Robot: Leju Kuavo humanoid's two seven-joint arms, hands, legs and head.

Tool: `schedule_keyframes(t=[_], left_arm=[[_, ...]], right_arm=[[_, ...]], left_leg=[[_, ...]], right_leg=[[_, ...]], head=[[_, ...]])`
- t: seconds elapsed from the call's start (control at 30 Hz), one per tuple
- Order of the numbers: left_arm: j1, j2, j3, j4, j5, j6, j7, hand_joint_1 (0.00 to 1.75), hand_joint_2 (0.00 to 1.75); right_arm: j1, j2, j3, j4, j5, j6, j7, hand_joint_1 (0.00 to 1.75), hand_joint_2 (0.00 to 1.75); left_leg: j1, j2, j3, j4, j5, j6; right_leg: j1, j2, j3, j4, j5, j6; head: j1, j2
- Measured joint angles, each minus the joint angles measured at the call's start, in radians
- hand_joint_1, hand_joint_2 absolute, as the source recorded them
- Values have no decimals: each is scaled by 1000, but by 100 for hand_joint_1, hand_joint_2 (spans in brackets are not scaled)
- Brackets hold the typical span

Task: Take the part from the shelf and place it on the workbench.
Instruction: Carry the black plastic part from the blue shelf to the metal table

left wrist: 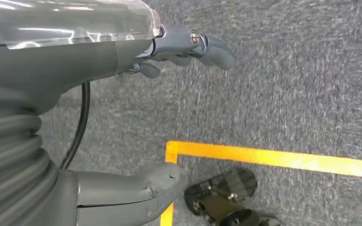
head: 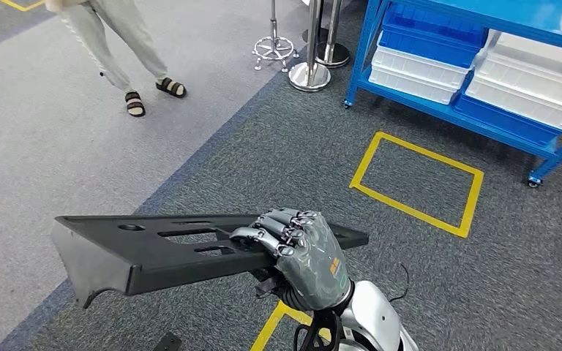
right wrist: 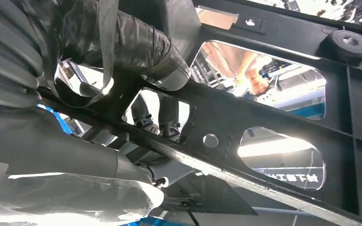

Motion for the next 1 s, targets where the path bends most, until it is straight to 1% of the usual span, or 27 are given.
schedule_keyframes(t=[0.03, 0.07, 0.1, 0.13, 0.17, 0.2, 0.23, 0.27, 0.3, 0.33, 0.4, 0.43, 0.47, 0.53, 0.57, 0.6, 0.67, 0.7, 0.73, 0.77, 0.8, 0.83, 0.87, 0.9, 0.93, 0.97, 1.0], left_arm=[[2, 1, 0, 0, 0, 0, 0, 0, 175], [3, 2, -1, 0, 0, 0, 0, 0, 175], [3, 3, -1, 0, 0, 0, 1, 0, 175], [2, 4, -2, 0, 0, 0, 1, 0, 175], [0, 4, -2, 0, 0, 0, 1, 0, 175], [-1, 4, -2, 0, 0, 0, 1, 0, 175], [-1, 4, -2, 0, 0, 0, 1, 0, 175], [0, 4, -2, 0, 0, 0, 1, 0, 175], [1, 4, -2, 0, 0, 0, 1, 0, 175], [2, 4, -2, 0, 0, 0, 1, 0, 175], [0, 5, -2, 0, 0, 0, 1, 0, 175], [-2, 5, -2, 0, 0, 0, 1, 0, 175], [-3, 5, -2, 0, 0, 0, 1, 0, 175], [0, 5, -2, 0, 0, 0, 1, 0, 175], [1, 5, -2, 0, 0, 1, 1, 0, 175], [1, 5, -2, 0, 0, 1, 1, 0, 175], [-1, 4, -2, 0, 0, 1, 1, 0, 175], [-3, 4, -2, 0, 0, 0, 1, 0, 175], [-3, 4, -3, 0, -2, -1, 3, 0, 175], [-2, 4, -3, 0, -5, -4, 8, 0, 175], [0, 4, -4, 0, -7, -8, 14, 0, 175], [2, 4, -6, -2, -10, -14, 21, 0, 175], [5, 4, -9, -4, -10, -20, 27, 0, 175], [7, 3, -13, -7, -11, -24, 31, 0, 175], [10, 2, -17, -11, -11, -28, 33, 0, 175], [11, 2, -20, -14, -11, -30, 34, 0, 175], [13, 2, -23, -16, -11, -31, 35, 0, 175]], right_arm=[[0, -1, 0, -1, 0, 0, 0, 175, 175], [0, -1, 0, -1, 0, 0, 1, 175, 175], [0, -1, 0, -2, 0, -1, 1, 175, 175], [1, -1, 0, -4, 0, -1, 1, 175, 175], [2, -1, 0, -5, 0, -1, 1, 175, 175], [3, -1, 0, -6, 0, -2, 1, 175, 175], [5, -1, 0, -6, 0, -2, 1, 175, 175], [5, -1, 0, -6, 0, -2, 1, 175, 175], [6, -1, 0, -6, 0, -2, 1, 175, 175], [6, -1, 0, -6, 0, -2, 1, 175, 175], [6, -1, 0, -7, 0, -2, 1, 175, 175], [6, -1, 0, -7, 0, -2, 1, 175, 175], [6, -1, 0, -7, 0, -2, 1, 175, 175], [5, -1, 0, -7, 0, -2, 1, 175, 175], [5, -1, 0, -8, 1, -2, 1, 175, 175], [5, -1, -1, -9, 1, -2, 1, 175, 175], [6, -2, -1, -11, 1, -3, 1, 175, 175], [8, -3, -1, -12, 1, -4, 1, 175, 175], [11, -4, -2, -12, 1, -9, 0, 175, 175], [21, -5, -6, -13, 0, -20, -5, 175, 175], [37, -6, -13, -17, -2, -37, -14, 175, 175], [56, -6, -23, -22, -4, -57, -26, 175, 175], [75, -7, -35, -28, -7, -74, -40, 175, 175], [90, -7, -47, -33, -8, -84, -51, 175, 175], [100, -8, -57, -37, -9, -89, -58, 175, 175], [108, -9, -65, -40, -10, -90, -63, 175, 175], [115, -9, -70, -41, -10, -90, -66, 175, 175]], left_leg=[[1, 2, -2, 1, 0, -5], [0, 21, -7, 11, -7, -11], [-1, 48, -19, 37, -23, -16], [-1, 81, -41, 85, -50, -20], [0, 105, -71, 148, -82, -25], [3, 116, -103, 213, -110, -29], [5, 121, -126, 261, -125, -32], [6, 123, -132, 273, -120, -34], [7, 127, -117, 244, -96, -34], [7, 138, -83, 181, -62, -31], [0, 178, -12, 47, -14, -21], [-5, 190, 7, 10, -6, -15], [-9, 194, 12, -4, -8, -9], [-8, 172, 10, -8, -3, 3], [-5, 161, 11, -14, 1, 8], [-2, 151, 14, -20, 5, 15], [0, 129, 16, -26, 11, 24], [-1, 118, 15, -26, 11, 27], [-2, 106, 14, -25, 11, 27], [-2, 91, 14, -24, 11, 28], [-3, 76, 15, -22, 10, 28], [-3, 59, 15, -18, 9, 27], [-2, 44, 15, -14, 7, 25], [-3, 31, 11, -7, 4, 21], [-3, 20, 7, -2, 2, 17], [-2, 11, 1, 2, 2, 12], [-1, 1, -3, 3, 2, 5]], right_leg=[[0, -11, 2, -4, 2, -6], [-2, -23, 5, -8, 4, -13], [-4, -37, 8, -13, 6, -20], [-3, -50, 10, -15, 6, -24], [-2, -64, 11, -15, 5, -28], [0, -79, 10, -15, 4, -29], [1, -93, 10, -15, 2, -30], [1, -106, 11, -14, 1, -29], [1, -118, 12, -14, -1, -28], [2, -130, 15, -14, -3, -26], [5, -151, 22, -14, -8, -20], [8, -160, 24, -14, -10, -15], [10, -169, 26, -15, -11, -11], [11, -183, 30, -19, -13, -1], [10, -172, 31, -15, -18, 5], [8, -148, 23, 6, -34, 9], [5, -87, -22, 106, -92, 15], [4, -71, -57, 175, -124, 16], [4, -65, -87, 230, -141, 16], [4, -63, -103, 258, -139, 16], [4, -62, -101, 246, -117, 16], [3, -57, -81, 197, -80, 14], [3, -40, -52, 128, -41, 11], [1, -14, -25, 65, -14, 8], [0, 7, -9, 23, 1, 6], [0, 21, -2, 3, 4, 4], [2, 22, -1, 1, 1, 2]], head=[[0, 0], [0, 0], [0, 0], [0, 0], [-1, 0], [-1, 0], [-1, 0], [-1, 0], [-1, 0], [-1, 0], [-1, 0], [-1, 0], [-1, 0], [-1, 0], [-1, 0], [0, 0], [0, 0], [0, 0], [0, 0], [0, 0], [0, 0], [0, 0], [0, 0], [0, 0], [0, 0], [0, 0], [0, 0]])
